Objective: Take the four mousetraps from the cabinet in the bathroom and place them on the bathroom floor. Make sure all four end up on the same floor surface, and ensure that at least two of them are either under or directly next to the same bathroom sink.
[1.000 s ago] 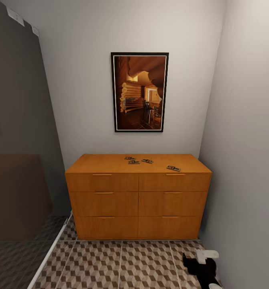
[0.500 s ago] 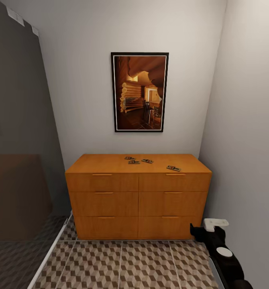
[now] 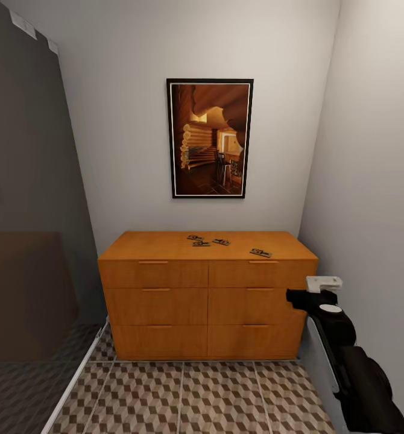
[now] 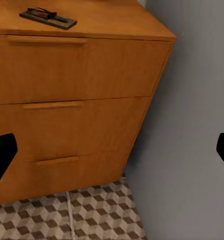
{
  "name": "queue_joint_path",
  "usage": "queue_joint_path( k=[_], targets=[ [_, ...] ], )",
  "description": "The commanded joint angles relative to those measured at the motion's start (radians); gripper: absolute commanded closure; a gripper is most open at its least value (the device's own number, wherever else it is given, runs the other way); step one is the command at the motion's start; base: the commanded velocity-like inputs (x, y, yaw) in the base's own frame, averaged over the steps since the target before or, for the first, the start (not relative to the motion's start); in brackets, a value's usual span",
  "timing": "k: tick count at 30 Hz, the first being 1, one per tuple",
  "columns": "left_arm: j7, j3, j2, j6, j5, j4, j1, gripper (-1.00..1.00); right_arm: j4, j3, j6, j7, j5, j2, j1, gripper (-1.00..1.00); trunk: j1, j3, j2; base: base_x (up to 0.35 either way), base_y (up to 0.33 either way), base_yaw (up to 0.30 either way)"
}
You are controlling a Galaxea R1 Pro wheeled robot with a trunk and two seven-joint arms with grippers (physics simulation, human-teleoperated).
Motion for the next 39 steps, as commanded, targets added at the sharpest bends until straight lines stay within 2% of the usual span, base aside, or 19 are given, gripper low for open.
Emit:
queue_joint_path(
  k=[1,8,9,10,12,13,15,16,17,18,20,24,28,29,33,39],
  targets=[
    [0.001,0.001,0.000,-0.001,0.000,-0.001,0.000,-1.00,0.001,0.001,0.032,-0.002,0.002,-0.001,-0.051,-1.00,0.000,-0.001,-0.001,0.000,0.000,0.000],
    [0.001,0.001,0.000,-0.001,0.001,-0.001,0.001,-1.00,0.040,0.001,0.136,-0.002,0.002,-0.001,-0.284,-1.00,0.000,-0.001,-0.001,0.000,0.000,0.000],
    [0.001,0.001,0.000,-0.001,0.000,-0.001,0.001,-1.00,0.054,0.002,0.142,-0.001,0.002,-0.001,-0.315,-1.00,0.000,-0.001,-0.001,0.000,0.000,0.000],
    [0.001,0.001,0.000,-0.001,0.001,-0.001,0.000,-1.00,0.094,0.002,0.150,-0.001,0.002,0.000,-0.379,-1.00,0.000,-0.001,-0.001,0.000,0.000,0.000],
    [0.001,0.001,0.000,-0.001,0.001,-0.001,0.000,-1.00,0.150,0.002,0.156,-0.001,0.002,0.001,-0.449,-1.00,0.000,-0.001,-0.001,0.000,0.000,0.000],
    [0.001,0.001,0.000,-0.001,0.001,-0.001,0.000,-1.00,0.221,0.002,0.159,-0.001,0.002,0.002,-0.521,-1.00,0.000,-0.001,-0.001,0.000,0.000,0.000],
    [0.001,0.001,0.000,-0.001,0.002,-0.001,0.000,-1.00,0.306,0.003,0.161,0.001,0.001,0.002,-0.596,-1.00,0.000,-0.001,-0.001,0.000,0.000,0.000],
    [0.001,0.001,0.000,-0.001,0.002,-0.001,0.000,-1.00,0.400,0.003,0.161,0.004,0.000,0.004,-0.667,-1.00,0.000,-0.001,-0.001,0.000,0.000,0.000],
    [0.001,0.001,0.000,-0.001,0.002,-0.001,0.000,-1.00,0.448,0.003,0.161,0.005,0.000,0.004,-0.701,-1.00,0.000,-0.001,-0.001,0.000,0.000,0.000],
    [0.001,0.000,0.000,-0.001,0.002,-0.001,0.000,-1.00,0.541,0.004,0.159,0.007,-0.002,0.005,-0.759,-1.00,0.000,-0.001,-0.001,0.000,0.000,0.000],
    [0.001,0.000,0.000,-0.001,0.002,-0.001,0.000,-1.00,0.657,0.005,0.149,0.010,-0.003,0.005,-0.821,-1.00,0.000,-0.001,-0.001,0.000,0.000,0.000],
    [0.001,0.000,0.000,-0.001,0.002,-0.001,0.000,-1.00,0.748,0.007,0.120,0.013,-0.005,0.007,-0.860,-1.00,0.000,-0.001,-0.001,0.000,0.000,0.000],
    [0.001,-0.001,0.000,-0.001,0.002,0.001,0.000,-1.00,0.811,0.009,0.090,0.046,-0.006,0.009,-0.878,-1.00,0.000,-0.001,-0.001,0.000,0.000,0.000],
    [0.001,-0.001,0.000,-0.001,0.002,0.005,0.000,-1.00,0.827,0.009,0.084,0.071,-0.005,0.009,-0.881,-1.00,0.000,-0.001,-0.001,0.000,0.000,0.000],
    [0.001,-0.001,0.000,-0.001,0.001,0.015,0.000,-1.00,0.845,0.010,0.077,0.140,-0.004,0.010,-0.885,-1.00,0.000,-0.001,-0.001,0.000,0.000,0.000],
    [0.001,-0.001,0.000,-0.001,0.001,0.021,0.000,-1.00,0.852,0.013,0.074,0.182,-0.003,0.011,-0.887,-1.00,0.000,-0.001,-0.001,0.043,0.000,0.000]
  ],
)
